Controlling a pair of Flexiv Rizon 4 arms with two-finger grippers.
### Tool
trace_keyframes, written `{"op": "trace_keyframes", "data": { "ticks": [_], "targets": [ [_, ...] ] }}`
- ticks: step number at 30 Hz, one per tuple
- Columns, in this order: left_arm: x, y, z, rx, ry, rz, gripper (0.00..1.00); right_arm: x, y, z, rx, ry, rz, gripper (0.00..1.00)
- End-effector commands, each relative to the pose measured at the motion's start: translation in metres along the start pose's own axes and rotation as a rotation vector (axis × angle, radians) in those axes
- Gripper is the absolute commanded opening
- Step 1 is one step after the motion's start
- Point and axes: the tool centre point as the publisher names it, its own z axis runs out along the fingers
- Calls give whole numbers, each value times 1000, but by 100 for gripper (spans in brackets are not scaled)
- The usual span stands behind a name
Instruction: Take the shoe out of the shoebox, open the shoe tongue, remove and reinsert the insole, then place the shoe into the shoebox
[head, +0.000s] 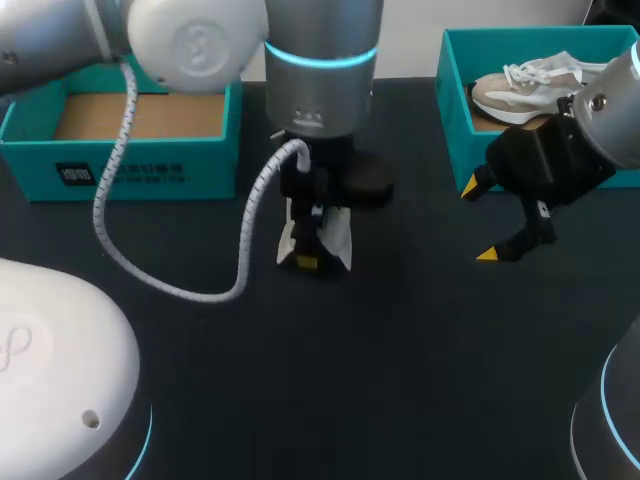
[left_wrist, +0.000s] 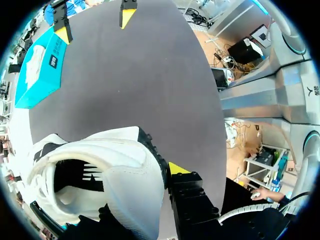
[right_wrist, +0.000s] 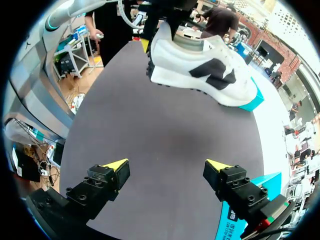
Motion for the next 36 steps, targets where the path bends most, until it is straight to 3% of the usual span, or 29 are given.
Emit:
{"op": "trace_keyframes", "data": {
  "ticks": [1,9,13,20,31,36],
  "targets": [
    [3,8,-20,8,-8,1,0,0,0,2,2,-1,0,100],
    [3,8,-20,8,-8,1,0,0,0,2,2,-1,0,100],
    [-10,43,-22,23,33,54,0,0,0,2,2,-1,0,100],
    [-40,104,-27,40,-24,78,0,0,0,2,2,-1,0,100],
    [-90,225,-37,4,11,163,0,0,0,2,2,-1,0,100],
    [-103,278,-46,11,-16,153,0,0,0,2,2,-1,0,100]
  ]
}}
